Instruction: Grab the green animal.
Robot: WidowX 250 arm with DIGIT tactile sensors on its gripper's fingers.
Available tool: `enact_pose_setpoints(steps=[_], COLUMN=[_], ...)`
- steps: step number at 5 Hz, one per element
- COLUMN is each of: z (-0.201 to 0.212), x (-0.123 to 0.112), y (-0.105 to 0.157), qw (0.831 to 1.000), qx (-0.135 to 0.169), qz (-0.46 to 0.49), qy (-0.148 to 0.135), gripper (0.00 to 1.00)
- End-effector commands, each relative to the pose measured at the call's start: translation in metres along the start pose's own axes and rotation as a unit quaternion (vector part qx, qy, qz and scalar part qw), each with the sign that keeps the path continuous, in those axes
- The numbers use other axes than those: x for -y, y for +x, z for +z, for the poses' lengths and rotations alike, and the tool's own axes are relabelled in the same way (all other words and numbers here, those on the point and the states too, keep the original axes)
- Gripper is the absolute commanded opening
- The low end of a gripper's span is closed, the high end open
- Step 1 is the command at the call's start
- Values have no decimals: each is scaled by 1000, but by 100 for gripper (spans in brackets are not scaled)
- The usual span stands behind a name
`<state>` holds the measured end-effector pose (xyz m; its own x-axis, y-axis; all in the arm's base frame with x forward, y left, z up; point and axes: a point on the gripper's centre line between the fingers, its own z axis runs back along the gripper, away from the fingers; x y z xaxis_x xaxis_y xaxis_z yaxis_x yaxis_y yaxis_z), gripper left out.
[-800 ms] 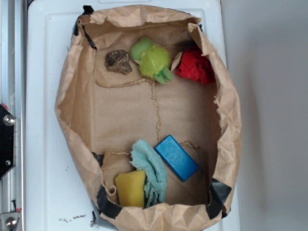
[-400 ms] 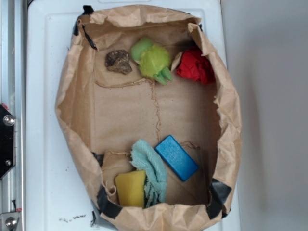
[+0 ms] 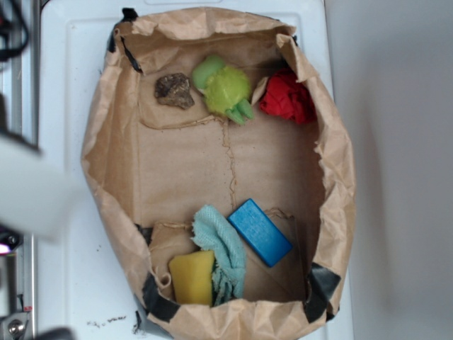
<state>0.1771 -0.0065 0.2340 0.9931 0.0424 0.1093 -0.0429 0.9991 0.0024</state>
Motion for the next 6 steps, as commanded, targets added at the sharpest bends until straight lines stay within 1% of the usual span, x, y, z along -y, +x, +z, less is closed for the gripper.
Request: enact_pose_setpoints(steps=[1,2,3,4,5,6], z=[-16,-38,-51,-69,-89,-97], x=[-24,-37,-48,-58,-67,-74], y=[36,53,68,82,98,85], qw=[998,996,996,994,993,991], qx=[17,13,20,17,17,17], qz=[-68,-86,-91,-107,-113,-120], qy=[11,15,-4,-7,16,52], gripper=[100,100,100,100,100,100])
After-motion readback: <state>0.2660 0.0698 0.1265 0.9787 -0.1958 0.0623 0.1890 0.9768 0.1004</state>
